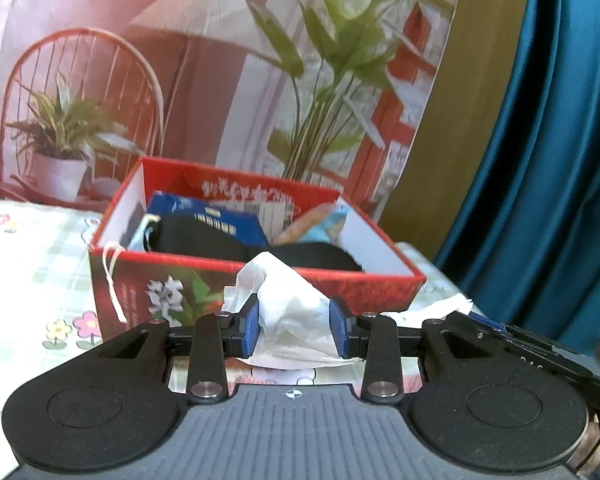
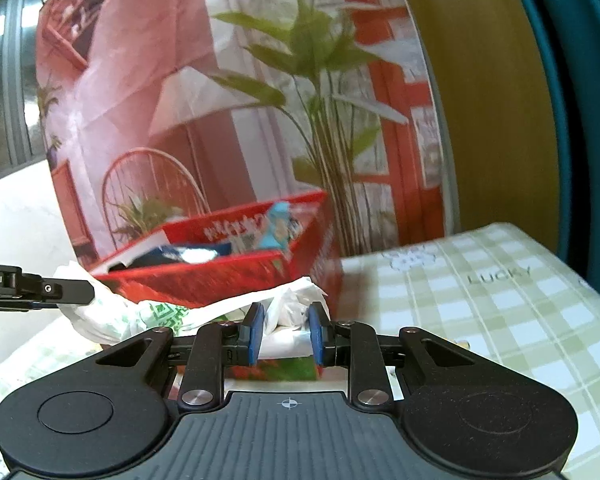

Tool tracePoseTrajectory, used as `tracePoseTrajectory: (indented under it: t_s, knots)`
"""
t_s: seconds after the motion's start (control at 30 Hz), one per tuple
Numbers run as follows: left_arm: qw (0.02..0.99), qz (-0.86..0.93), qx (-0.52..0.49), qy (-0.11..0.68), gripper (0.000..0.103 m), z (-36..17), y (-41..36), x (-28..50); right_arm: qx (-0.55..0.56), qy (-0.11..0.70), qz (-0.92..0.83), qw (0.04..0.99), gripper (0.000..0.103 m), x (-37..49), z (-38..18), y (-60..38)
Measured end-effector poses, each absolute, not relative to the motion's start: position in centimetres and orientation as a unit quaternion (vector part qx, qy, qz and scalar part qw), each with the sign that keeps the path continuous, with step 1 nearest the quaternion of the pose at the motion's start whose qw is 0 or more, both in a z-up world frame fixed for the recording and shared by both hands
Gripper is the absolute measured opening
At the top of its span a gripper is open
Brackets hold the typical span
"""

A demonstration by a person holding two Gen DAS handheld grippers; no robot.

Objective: Organize soft objects
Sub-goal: 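Lift the towel bundle into the red box and open both tools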

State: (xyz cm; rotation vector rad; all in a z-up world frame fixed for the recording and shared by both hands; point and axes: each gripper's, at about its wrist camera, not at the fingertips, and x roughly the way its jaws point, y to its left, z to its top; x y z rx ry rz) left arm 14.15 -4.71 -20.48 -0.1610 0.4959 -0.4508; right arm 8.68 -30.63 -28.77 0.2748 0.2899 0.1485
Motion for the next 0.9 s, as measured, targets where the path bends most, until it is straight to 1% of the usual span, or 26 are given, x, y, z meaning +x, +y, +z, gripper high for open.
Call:
tracePoseTrajectory:
  t_s: [0.27,0.6,0.77,0.9]
  knots:
    - [0.948,-0.215,-0.092,0.216,0.038,-18.1,-3.5,15.0,0.118,0.119,0.088,0.982,0.022,9.3,-25.0,-29.6]
    - [0.959,-0.196,-0.081,0.186,0.037,-14.6,-2.4,21.3,0.066,0.110,0.097,0.987,0.022,15.2,-20.0,-27.1]
    - [0.962,-0.185,-0.071,0.190,0.037,-14.6,-2.5,25.2,0.042,0.126,0.085,0.988,0.022,19.6,-18.8,-25.9]
    - [0.957,-0.179,-0.065,0.220,0.036,-16.0,-2.8,28.2,0.033,0.159,0.072,0.984,0.022,23.1,-19.2,-25.2]
